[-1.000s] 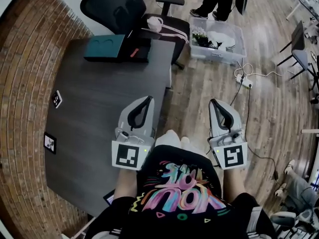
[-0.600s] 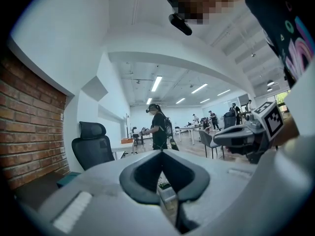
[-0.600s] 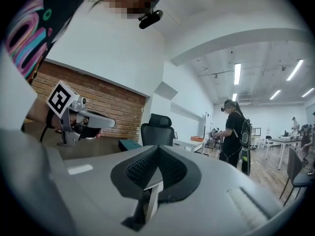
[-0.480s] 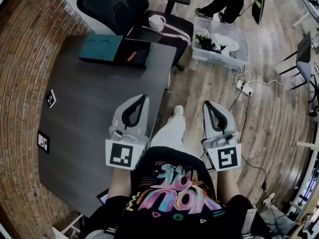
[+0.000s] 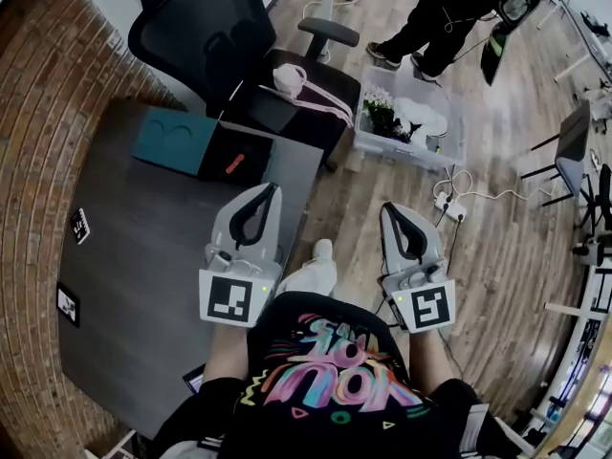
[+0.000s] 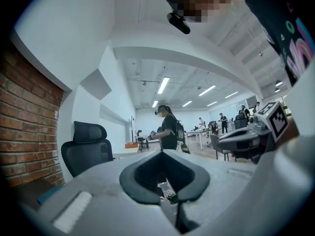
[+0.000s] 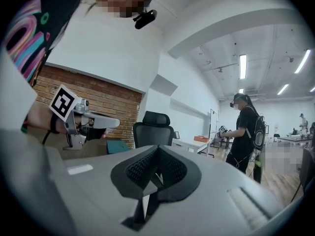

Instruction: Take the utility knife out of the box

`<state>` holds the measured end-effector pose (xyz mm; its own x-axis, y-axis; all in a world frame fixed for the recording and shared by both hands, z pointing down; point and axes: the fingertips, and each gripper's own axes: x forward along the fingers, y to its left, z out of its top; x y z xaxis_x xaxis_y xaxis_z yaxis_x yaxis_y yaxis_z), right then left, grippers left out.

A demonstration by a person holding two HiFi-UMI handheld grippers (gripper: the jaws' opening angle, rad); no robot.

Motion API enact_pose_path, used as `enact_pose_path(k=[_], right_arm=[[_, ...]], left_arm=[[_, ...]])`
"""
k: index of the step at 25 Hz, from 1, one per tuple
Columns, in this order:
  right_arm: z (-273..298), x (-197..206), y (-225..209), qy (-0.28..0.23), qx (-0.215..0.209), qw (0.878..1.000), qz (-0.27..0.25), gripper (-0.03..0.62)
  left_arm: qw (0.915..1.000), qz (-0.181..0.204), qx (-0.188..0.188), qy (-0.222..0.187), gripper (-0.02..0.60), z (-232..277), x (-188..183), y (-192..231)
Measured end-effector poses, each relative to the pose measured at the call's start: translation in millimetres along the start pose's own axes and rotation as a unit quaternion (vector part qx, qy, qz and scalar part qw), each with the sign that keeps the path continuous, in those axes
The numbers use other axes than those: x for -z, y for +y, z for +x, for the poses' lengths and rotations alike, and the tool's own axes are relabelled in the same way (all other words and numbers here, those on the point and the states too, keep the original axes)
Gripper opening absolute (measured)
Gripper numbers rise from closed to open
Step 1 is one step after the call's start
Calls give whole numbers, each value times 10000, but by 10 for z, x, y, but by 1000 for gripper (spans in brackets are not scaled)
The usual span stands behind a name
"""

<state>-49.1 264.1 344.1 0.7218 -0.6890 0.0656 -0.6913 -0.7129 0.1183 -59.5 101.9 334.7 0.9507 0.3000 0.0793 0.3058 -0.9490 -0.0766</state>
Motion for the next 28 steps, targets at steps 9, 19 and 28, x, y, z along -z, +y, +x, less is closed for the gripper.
enact_pose_path(k=[9, 19, 28], right_arm=[[767, -103, -255, -157, -324, 9993, -25, -2], [1310, -77, -4, -71, -1546, 9879, 5, -2], [2335, -215, 423, -254, -3098, 9503, -178, -2]], left_arm=[[9988, -82, -463, -111, 2, 422, -101, 565], [9867, -119, -1593, 290, 2, 184, 32, 934], [9470, -293, -3179, 352, 2, -91, 94, 1640]])
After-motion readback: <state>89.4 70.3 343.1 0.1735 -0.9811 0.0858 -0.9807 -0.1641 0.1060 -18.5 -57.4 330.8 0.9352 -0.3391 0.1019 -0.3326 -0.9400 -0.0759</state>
